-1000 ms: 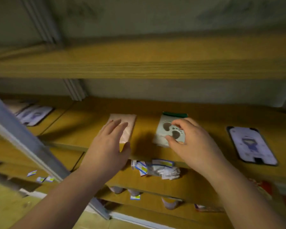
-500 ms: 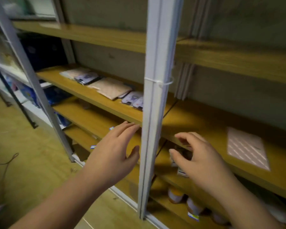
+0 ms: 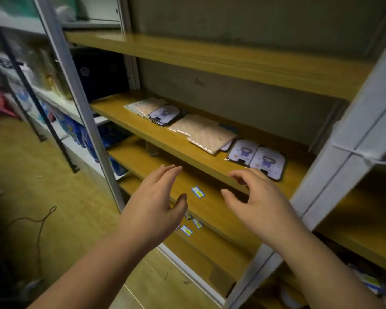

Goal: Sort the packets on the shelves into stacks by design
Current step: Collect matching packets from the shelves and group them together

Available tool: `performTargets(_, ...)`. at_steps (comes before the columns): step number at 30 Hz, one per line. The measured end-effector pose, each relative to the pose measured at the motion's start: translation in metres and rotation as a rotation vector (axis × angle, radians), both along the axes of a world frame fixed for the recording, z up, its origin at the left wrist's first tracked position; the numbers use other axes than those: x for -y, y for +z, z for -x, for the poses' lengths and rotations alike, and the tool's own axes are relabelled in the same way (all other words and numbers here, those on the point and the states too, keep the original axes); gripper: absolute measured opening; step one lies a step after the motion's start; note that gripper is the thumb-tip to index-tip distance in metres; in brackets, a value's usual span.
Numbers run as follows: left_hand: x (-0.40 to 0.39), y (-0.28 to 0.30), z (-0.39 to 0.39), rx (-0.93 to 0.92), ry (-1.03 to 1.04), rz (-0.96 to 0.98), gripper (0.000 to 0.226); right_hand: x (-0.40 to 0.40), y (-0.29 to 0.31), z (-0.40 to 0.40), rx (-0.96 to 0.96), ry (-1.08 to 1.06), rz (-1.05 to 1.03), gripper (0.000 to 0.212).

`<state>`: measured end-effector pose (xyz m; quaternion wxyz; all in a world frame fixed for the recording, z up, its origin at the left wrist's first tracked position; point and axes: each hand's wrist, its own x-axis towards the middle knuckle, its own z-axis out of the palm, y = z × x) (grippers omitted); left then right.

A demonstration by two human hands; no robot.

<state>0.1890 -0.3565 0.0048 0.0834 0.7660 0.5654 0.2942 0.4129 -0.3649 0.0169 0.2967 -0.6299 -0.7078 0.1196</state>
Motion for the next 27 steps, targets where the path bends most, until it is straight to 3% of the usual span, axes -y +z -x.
performTargets(13, -0.164, 0.002, 0.05, -0.104, 0.025, 0.042, 0.063, -0.172, -0.006, 0.06, -0.152, -0.078, -0.15, 0.029)
performTargets(19, -0.226, -0.018, 0.071, -0.076, -0.025, 0.112, 0.063, -0.222, -0.008, 0.079, -0.105, -0.087, -0.055, 0.033)
performTargets(24, -0.313, -0.02, 0.082, -0.075, -0.034, 0.056, 0.064, -0.252, -0.009, 0.092, -0.054, -0.169, -0.036, 0.035)
performTargets(27, -0.373, -0.015, 0.084, -0.244, 0.024, 0.064, 0.059, -0.263, -0.009, 0.106, -0.027, -0.262, -0.025, 0.035)
